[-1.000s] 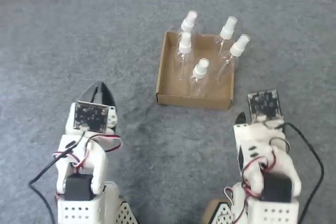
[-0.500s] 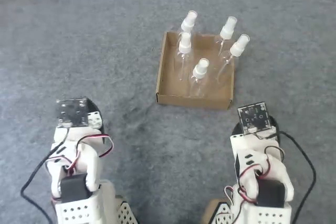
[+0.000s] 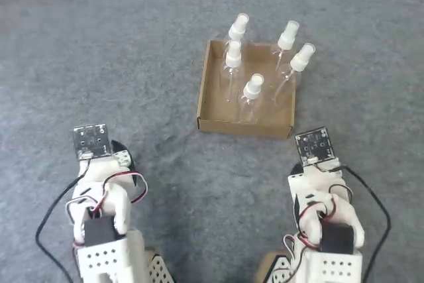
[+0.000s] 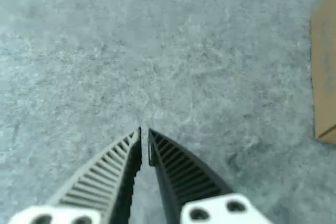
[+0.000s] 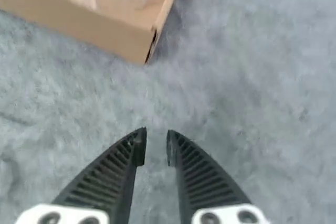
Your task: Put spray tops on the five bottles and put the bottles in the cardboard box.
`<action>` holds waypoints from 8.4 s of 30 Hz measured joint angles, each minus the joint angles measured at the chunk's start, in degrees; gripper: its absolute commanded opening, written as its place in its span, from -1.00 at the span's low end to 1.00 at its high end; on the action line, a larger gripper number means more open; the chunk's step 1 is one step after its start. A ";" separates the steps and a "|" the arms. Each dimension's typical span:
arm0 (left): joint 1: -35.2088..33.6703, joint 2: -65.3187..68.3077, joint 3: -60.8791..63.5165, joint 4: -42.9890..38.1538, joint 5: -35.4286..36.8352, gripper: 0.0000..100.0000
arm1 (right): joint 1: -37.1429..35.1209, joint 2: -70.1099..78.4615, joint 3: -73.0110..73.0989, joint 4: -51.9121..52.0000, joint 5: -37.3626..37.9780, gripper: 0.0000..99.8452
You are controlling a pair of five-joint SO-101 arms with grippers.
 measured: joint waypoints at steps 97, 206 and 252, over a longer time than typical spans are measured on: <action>0.00 0.44 0.00 13.19 0.26 -0.98 | 0.26 80.97 -71.74 -19.96 -29.10 -0.73; 0.00 0.44 0.00 13.19 0.26 -0.98 | -7.56 96.62 -85.80 -14.77 -23.38 -0.87; 0.00 0.44 0.00 13.19 0.26 -0.98 | -9.58 96.62 -85.27 -11.69 -22.07 -0.60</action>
